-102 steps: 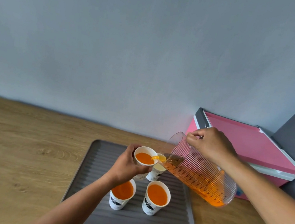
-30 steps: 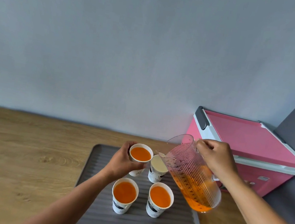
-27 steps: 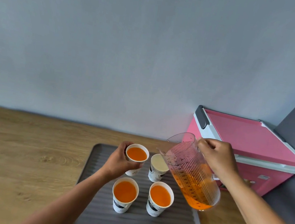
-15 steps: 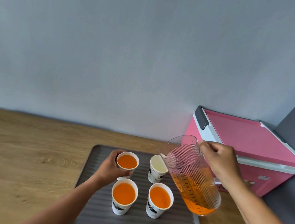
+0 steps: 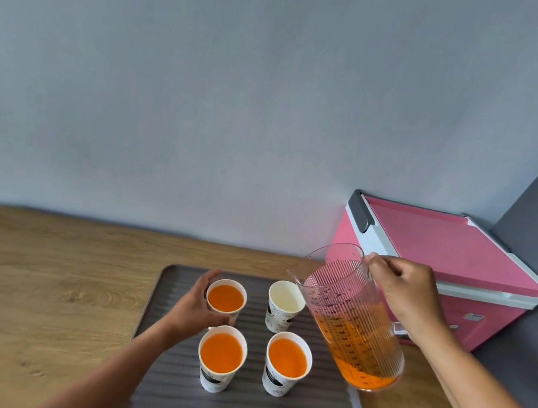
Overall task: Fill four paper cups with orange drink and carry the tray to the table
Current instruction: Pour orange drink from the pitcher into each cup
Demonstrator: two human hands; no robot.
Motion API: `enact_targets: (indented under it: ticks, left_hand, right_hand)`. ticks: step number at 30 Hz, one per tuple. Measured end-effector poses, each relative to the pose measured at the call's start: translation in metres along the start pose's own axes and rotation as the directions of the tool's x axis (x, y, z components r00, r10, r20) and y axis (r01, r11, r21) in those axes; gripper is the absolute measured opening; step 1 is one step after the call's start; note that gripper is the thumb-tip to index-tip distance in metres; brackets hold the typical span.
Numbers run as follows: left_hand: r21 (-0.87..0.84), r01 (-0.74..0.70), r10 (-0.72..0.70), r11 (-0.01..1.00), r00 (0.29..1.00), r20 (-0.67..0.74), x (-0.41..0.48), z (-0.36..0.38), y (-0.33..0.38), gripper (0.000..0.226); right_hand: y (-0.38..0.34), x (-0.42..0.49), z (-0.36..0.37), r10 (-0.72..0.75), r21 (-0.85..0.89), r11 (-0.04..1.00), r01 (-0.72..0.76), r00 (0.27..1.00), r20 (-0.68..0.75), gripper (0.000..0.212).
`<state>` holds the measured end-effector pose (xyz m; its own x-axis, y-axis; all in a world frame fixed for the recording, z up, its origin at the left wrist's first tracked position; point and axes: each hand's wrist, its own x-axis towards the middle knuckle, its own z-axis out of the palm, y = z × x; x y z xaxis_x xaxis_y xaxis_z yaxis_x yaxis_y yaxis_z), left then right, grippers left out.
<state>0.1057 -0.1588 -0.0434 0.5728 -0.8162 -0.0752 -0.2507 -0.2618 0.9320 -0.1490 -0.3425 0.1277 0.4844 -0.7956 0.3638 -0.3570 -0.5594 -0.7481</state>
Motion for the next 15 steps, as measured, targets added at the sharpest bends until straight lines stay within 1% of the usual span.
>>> enact_targets:
  ticks: [2, 4, 6, 8, 10, 12, 15]
  left_hand:
    - [-0.03, -0.006, 0.006, 1.0, 1.0, 0.021, 0.003, -0.007, 0.009, 0.106]
    - [-0.061, -0.031, 0.031, 0.998, 1.0, 0.0, 0.008, -0.014, 0.022, 0.099]
    - [-0.045, -0.069, 0.067, 0.997, 0.997, -0.038, 0.014, -0.019, 0.037, 0.091]
    - [0.001, -0.116, 0.116, 0.993, 0.992, -0.049, 0.022, -0.017, 0.053, 0.088]
    - [0.089, -0.162, 0.164, 0.983, 0.986, -0.007, 0.031, -0.007, 0.064, 0.09]
    - [0.249, -0.206, 0.19, 0.946, 0.978, 0.087, 0.041, 0.009, 0.069, 0.096]
    - [0.495, -0.26, 0.197, 0.829, 0.964, 0.178, 0.055, 0.037, 0.066, 0.104]
  right_hand:
    - [-0.001, -0.002, -0.003, 0.0, -0.003, 1.0, 0.0, 1.0, -0.003, 0.034]
    - [-0.001, -0.003, -0.006, 0.011, 0.007, 1.0, -0.011, 1.0, -0.013, 0.034]
    - [0.0, -0.005, -0.009, 0.028, 0.018, 0.999, -0.027, 0.999, -0.023, 0.034]
    - [0.001, -0.007, -0.013, 0.035, 0.014, 0.999, -0.034, 0.999, -0.029, 0.037]
    - [0.004, -0.008, -0.017, 0.04, 0.009, 0.999, -0.039, 0.999, -0.037, 0.042]
    - [0.008, -0.01, -0.021, 0.034, 0.007, 0.999, -0.034, 0.999, -0.04, 0.044]
    - [0.013, -0.014, -0.026, 0.016, -0.018, 1.0, -0.017, 0.999, -0.037, 0.042]
